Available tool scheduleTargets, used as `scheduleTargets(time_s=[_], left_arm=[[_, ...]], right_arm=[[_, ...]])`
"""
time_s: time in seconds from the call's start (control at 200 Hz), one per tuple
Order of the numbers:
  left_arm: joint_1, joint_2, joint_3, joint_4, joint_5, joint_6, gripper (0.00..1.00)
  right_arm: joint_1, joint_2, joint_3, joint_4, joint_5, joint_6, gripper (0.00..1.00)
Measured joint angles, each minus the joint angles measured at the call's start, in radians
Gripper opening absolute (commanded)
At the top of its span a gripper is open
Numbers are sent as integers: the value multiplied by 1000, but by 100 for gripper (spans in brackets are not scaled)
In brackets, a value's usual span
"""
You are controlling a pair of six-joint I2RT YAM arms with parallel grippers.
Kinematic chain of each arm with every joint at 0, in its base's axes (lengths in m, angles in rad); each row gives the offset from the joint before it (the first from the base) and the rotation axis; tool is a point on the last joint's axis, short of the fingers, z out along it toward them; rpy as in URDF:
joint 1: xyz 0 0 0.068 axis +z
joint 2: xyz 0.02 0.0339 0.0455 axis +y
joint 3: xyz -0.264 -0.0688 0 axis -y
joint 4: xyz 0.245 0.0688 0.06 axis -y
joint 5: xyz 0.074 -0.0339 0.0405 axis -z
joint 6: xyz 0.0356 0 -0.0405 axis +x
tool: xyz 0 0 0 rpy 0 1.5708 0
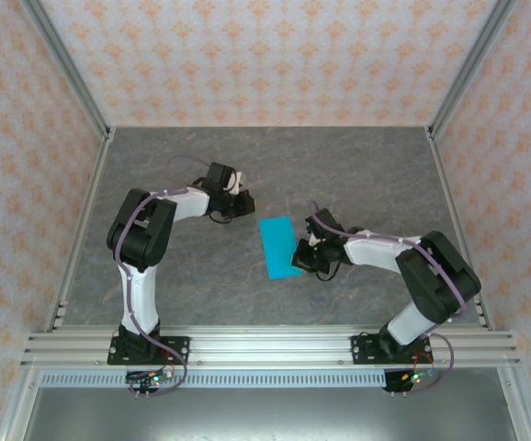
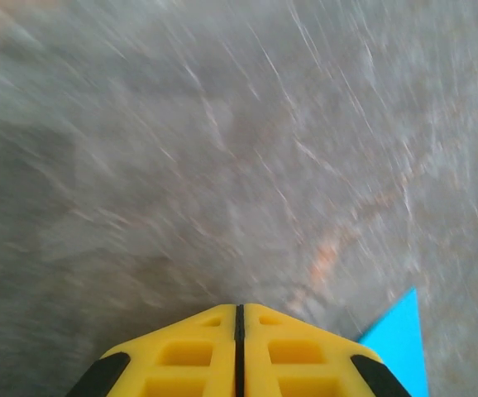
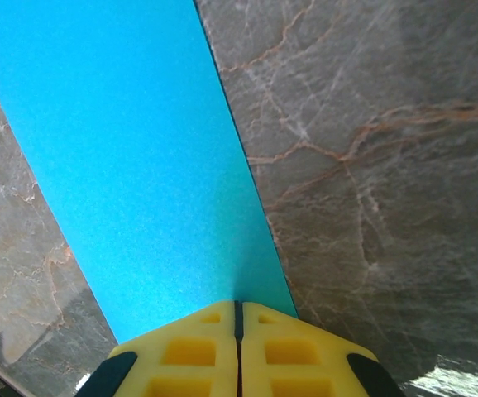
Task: Fold a paper plane with a square sheet of paper (fold left side to right side)
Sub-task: First fold the square sheet of paper in half at the center of the table, then fold the triangle a second time at the center of the table.
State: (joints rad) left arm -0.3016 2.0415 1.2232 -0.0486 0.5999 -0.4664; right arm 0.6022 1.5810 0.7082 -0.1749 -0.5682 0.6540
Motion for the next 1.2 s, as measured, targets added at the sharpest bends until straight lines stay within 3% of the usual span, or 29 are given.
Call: scheduleTargets(time_s=[0.15, 0.225, 0.39, 0.5, 0.741, 1.201], left_arm=[[14, -19, 1, -24, -25, 16, 13], [11, -68, -28, -33, -32, 20, 17], [7, -293, -167, -25, -36, 15, 31], [1, -433, -275, 9, -42, 0, 40], [-142, -534, -435, 37, -65, -59, 42], [-337, -545, -513, 74, -103, -156, 48]], right_arm=[[48, -2, 6, 4, 18, 8, 13], [64, -18, 10, -14, 30, 12, 21], [67, -124, 69, -104, 107, -11, 37], [67, -179, 115, -139, 166, -28, 41], [67, -183, 124, -208, 281, -45, 58], [-35, -191, 60, -72, 194, -37, 61]])
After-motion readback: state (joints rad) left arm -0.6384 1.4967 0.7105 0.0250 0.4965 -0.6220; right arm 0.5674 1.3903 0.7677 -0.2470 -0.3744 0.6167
